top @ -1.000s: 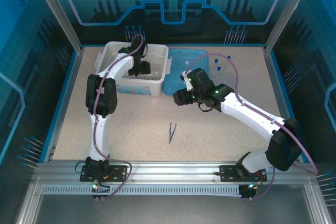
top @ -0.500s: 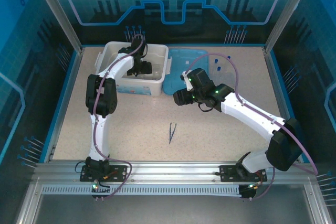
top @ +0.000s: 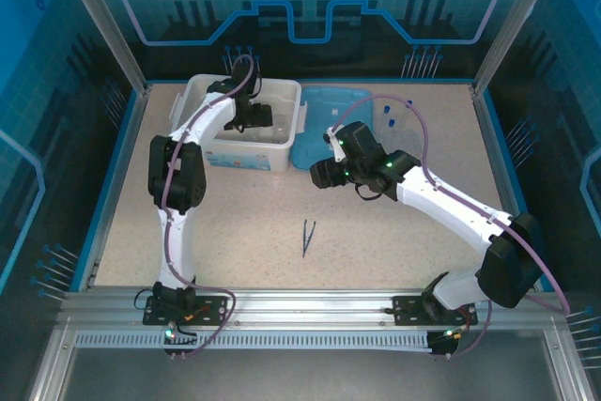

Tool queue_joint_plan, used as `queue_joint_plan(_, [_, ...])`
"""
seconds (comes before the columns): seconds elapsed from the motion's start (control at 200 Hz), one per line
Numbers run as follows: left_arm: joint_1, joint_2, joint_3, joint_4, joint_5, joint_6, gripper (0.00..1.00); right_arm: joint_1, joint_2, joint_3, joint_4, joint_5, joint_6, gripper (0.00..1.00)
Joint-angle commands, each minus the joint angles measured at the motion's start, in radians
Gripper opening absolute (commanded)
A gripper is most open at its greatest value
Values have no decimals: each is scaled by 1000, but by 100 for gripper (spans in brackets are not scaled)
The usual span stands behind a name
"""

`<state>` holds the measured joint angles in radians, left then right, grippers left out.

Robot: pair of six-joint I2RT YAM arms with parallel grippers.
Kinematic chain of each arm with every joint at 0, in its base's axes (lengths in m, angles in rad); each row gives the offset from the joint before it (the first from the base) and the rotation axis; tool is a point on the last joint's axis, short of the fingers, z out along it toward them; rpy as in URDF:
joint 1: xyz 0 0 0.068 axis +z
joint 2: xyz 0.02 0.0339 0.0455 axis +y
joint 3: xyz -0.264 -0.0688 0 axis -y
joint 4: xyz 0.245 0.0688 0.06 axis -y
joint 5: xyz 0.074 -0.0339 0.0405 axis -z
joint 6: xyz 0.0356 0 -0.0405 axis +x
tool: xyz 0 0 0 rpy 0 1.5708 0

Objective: Organize the chemistry lab equipment

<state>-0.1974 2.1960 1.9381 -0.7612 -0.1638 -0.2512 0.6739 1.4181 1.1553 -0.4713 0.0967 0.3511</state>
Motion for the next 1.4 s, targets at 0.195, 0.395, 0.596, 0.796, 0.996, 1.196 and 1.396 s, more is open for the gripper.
queue_joint_plan(0.195, [-5,-169,-81,6,-37,4,89,8,-18,1,-6,-1,9,73])
queue_joint_plan(0.395, [-33,-287,-154,20,-83,14,89,8,-18,-6,-6,19,9,73])
queue_joint_plan(0.596, [-104,-415,-234,28,-138,35,86,-3,-24,-12,-7,26,0,73])
queue_joint_plan(0.796, [-210,-527,-299,4,-180,41,81,-6,-31,-43,-7,21,9,72])
queue_joint_plan(0.996, [-329,-631,-391,-13,-219,35,77,-16,-54,-96,-12,38,43,69])
queue_joint_plan(1.196, [-371,-733,-525,13,-220,7,78,39,-47,-146,-13,23,152,64])
queue_joint_plan(1.396, [-372,-829,-661,48,-229,-20,78,185,-16,-181,-27,118,337,61])
